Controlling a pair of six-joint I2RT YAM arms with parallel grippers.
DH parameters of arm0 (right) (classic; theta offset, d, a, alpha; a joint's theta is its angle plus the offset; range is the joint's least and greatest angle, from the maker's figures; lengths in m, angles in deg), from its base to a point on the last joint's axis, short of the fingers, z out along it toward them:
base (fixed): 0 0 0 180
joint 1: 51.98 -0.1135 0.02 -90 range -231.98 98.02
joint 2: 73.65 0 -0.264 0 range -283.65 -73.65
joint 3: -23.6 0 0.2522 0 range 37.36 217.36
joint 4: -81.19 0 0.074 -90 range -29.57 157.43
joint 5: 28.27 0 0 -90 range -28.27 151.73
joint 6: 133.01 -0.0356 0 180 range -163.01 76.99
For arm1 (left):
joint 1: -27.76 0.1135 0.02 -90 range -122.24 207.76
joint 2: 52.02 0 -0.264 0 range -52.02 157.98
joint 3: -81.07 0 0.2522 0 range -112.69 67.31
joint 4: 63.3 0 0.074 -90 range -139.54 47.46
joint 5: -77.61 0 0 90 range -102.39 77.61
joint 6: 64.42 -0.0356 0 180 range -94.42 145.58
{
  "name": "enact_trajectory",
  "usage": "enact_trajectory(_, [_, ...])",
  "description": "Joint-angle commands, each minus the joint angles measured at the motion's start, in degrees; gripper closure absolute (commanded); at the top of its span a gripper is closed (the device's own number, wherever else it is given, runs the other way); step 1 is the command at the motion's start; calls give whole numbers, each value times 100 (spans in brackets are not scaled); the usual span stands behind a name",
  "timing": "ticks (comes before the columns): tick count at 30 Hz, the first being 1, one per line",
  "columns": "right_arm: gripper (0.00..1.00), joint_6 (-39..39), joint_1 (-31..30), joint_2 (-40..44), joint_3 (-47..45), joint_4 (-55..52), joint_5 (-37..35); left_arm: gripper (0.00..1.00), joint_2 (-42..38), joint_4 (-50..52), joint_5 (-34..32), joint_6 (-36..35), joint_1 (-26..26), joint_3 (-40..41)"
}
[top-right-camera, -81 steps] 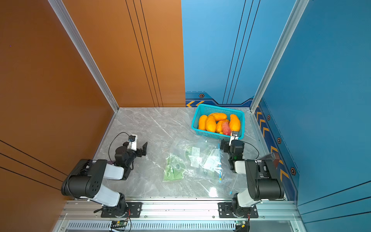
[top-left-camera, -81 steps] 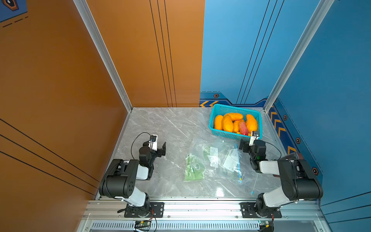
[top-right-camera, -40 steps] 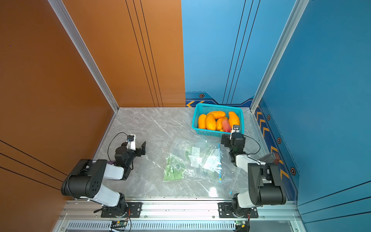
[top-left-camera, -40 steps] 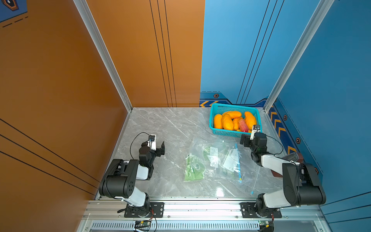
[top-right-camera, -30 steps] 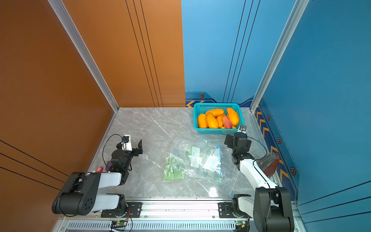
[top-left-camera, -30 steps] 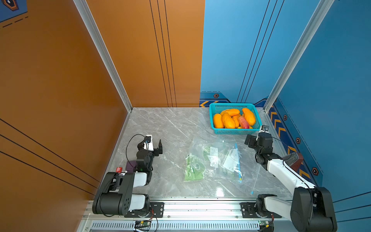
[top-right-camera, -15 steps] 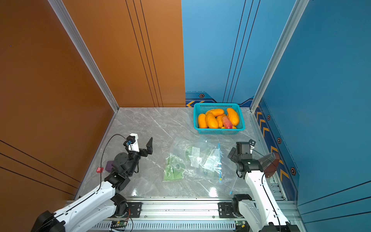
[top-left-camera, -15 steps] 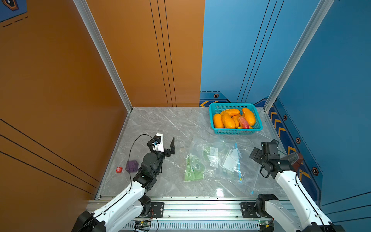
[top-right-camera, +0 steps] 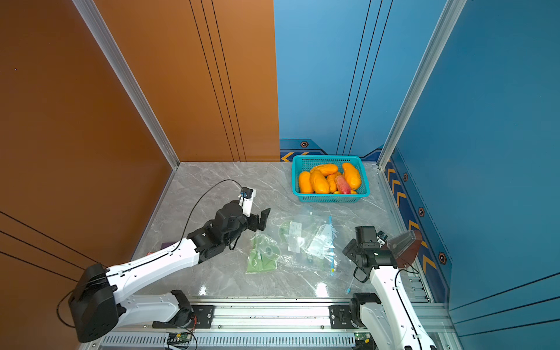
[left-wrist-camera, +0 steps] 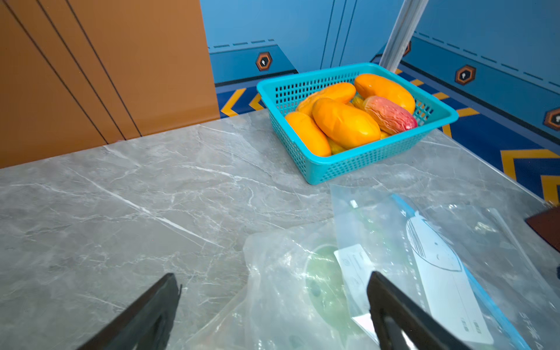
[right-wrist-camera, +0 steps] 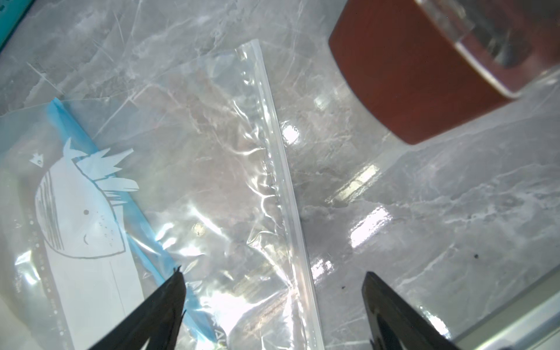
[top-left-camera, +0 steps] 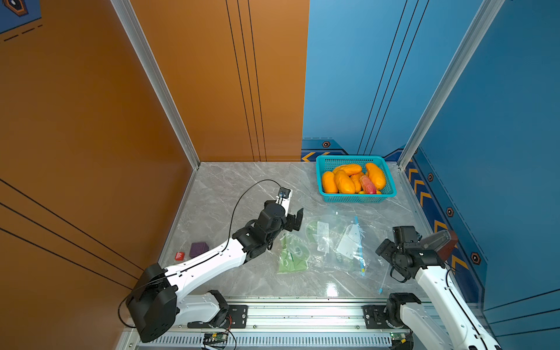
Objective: Place the mango in a zip-top bag and seal the zipper
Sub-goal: Pick up the zipper food storage bag.
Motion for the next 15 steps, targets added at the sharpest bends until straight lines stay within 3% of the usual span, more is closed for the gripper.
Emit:
enact_trajectory(1, [8,-316,38,127,-174,-215,150,2,526,1189,609,240,-217,-709])
enact_trajectory(6, [9,-409,51,150,-341,-179,258,2,1272,1264,1079,591,-578,-1265])
enact_trajectory(15, [13,-482,86,59,-665,358,576,3,2709,1649,1235,311,-889,-2090])
